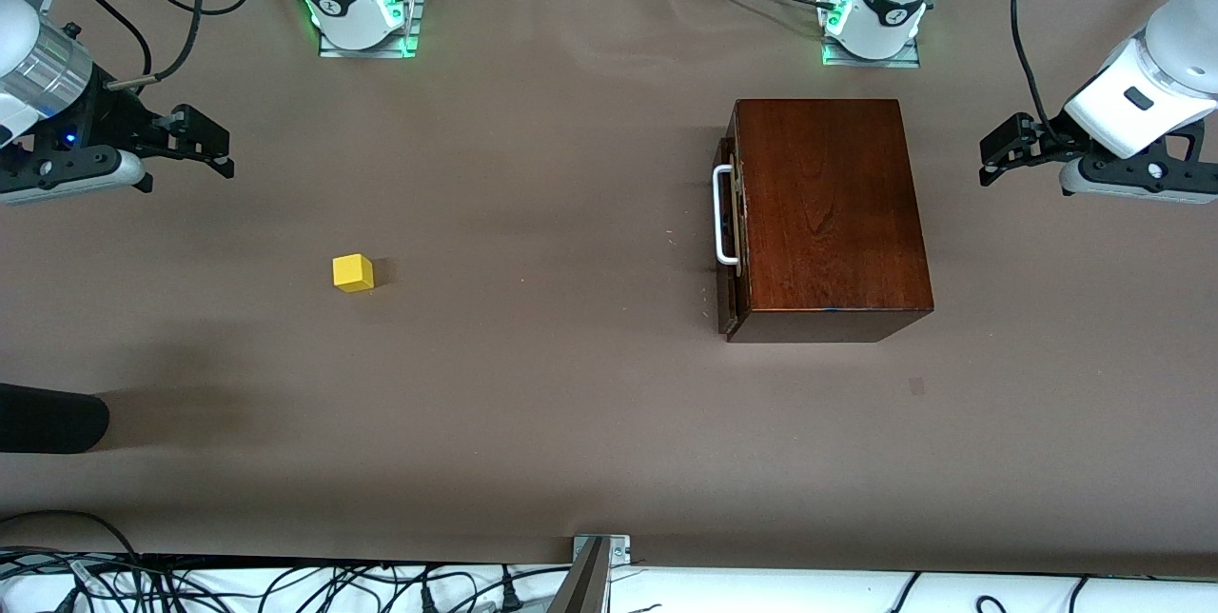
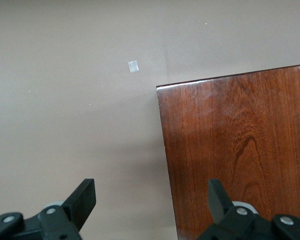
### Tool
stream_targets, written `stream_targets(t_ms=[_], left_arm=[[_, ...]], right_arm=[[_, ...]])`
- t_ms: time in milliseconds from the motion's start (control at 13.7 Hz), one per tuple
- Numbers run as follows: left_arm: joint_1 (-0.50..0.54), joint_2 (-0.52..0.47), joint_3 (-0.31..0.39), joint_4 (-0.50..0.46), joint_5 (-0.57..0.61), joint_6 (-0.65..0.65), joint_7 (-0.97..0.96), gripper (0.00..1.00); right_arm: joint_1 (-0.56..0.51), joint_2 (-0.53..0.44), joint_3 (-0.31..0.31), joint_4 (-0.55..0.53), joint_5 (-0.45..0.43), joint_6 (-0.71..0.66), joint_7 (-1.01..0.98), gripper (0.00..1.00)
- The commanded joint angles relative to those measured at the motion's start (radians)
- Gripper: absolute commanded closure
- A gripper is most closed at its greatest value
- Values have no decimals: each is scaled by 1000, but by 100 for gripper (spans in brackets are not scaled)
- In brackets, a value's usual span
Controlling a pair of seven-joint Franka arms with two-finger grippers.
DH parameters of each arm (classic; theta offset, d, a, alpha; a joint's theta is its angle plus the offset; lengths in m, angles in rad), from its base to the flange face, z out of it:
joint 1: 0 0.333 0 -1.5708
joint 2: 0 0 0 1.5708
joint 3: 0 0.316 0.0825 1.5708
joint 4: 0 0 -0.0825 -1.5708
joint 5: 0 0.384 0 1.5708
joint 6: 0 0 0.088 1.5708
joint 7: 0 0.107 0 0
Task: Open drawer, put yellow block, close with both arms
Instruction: 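Move the left gripper toward the white drawer handle of the wooden box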
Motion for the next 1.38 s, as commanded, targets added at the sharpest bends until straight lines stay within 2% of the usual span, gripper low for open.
stream_targets(t_ms=[0, 218, 364, 728, 874, 1092, 1165, 1311], left_arm=[[-2, 15, -2, 34, -15, -24, -9, 0], [-2, 14, -3, 34, -18, -39, -9, 0], [-2, 14, -17, 39, -19, -131, -6, 0], [-17, 56, -86, 101, -59, -332, 13, 0], [-40, 78, -166, 108, -46, -343, -13, 0], [-95, 173, -298, 134, 17, -221, -290, 0], [-141, 207, -322, 137, 60, -172, -396, 0], [-247, 289, -326, 183, 120, -126, -606, 0]], right_arm=[[-3, 7, 3, 22, 4, -8, 5, 0], [-3, 7, 3, 22, 4, -8, 5, 0], [-3, 7, 3, 22, 4, -8, 5, 0], [-3, 7, 3, 22, 4, -8, 5, 0], [-3, 7, 3, 22, 3, -8, 5, 0], [-3, 7, 3, 22, 3, -6, 5, 0], [-3, 7, 3, 22, 3, -6, 5, 0], [-3, 7, 3, 22, 3, -6, 5, 0]])
